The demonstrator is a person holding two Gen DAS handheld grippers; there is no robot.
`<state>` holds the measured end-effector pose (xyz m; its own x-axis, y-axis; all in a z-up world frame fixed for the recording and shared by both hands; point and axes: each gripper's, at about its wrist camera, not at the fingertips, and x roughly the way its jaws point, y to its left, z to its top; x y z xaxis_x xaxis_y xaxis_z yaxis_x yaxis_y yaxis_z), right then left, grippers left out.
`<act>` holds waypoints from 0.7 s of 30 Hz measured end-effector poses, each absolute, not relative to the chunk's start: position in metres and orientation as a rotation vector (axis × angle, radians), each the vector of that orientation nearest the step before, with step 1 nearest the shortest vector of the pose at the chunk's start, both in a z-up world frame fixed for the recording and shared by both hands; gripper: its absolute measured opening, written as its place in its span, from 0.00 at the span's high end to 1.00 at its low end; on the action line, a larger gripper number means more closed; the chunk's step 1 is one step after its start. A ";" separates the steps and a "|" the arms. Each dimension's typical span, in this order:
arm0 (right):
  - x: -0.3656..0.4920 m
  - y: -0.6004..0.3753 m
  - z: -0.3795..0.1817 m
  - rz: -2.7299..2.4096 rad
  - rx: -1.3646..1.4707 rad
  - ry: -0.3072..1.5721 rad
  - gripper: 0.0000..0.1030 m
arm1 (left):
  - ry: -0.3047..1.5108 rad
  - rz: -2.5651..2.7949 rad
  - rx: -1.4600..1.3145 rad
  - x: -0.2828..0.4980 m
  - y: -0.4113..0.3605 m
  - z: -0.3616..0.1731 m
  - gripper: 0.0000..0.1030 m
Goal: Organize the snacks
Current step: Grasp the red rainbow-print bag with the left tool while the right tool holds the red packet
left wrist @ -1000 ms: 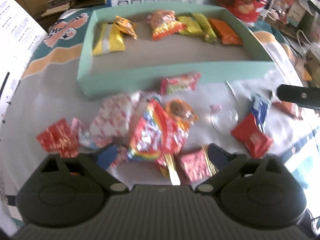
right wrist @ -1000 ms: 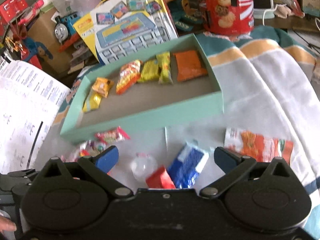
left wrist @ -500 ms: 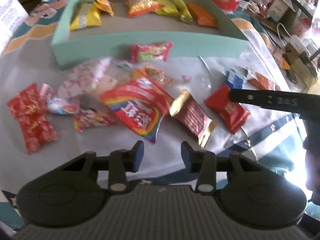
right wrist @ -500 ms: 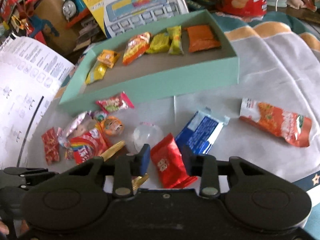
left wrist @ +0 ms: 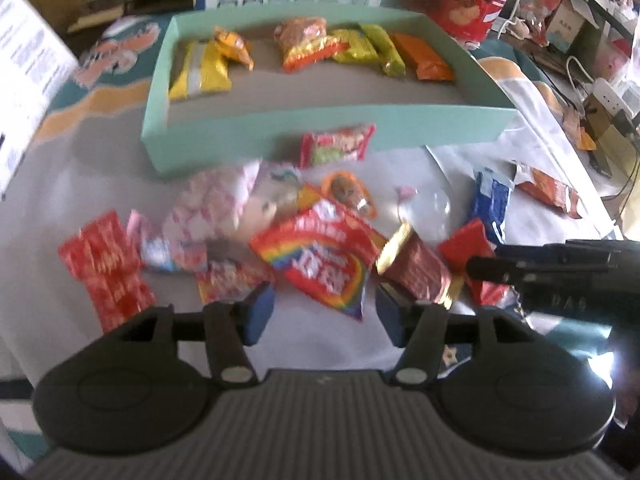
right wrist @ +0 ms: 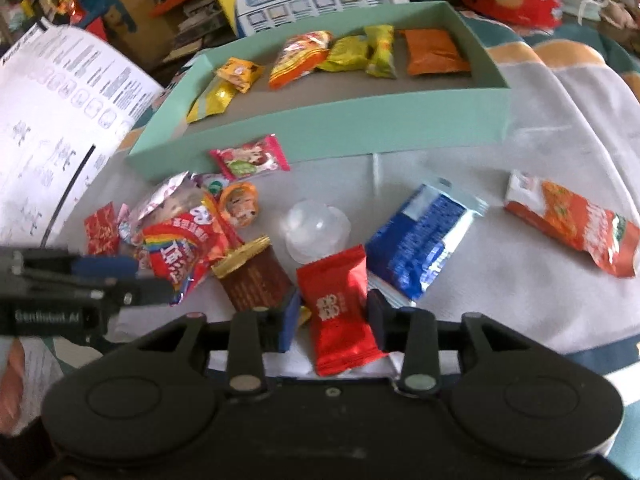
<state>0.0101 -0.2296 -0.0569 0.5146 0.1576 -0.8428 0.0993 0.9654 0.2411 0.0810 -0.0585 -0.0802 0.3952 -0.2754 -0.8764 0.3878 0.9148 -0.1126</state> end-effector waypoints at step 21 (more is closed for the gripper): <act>-0.008 -0.243 -0.068 -0.020 0.273 1.037 0.66 | 1.179 -0.595 0.162 0.072 -0.086 -0.106 0.65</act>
<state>-0.0077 -0.2434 -0.0683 0.5118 0.1120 -0.8518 0.1445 0.9661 0.2139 0.0716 -0.0855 -0.1059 0.2491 -0.3519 -0.9023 0.5164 0.8364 -0.1836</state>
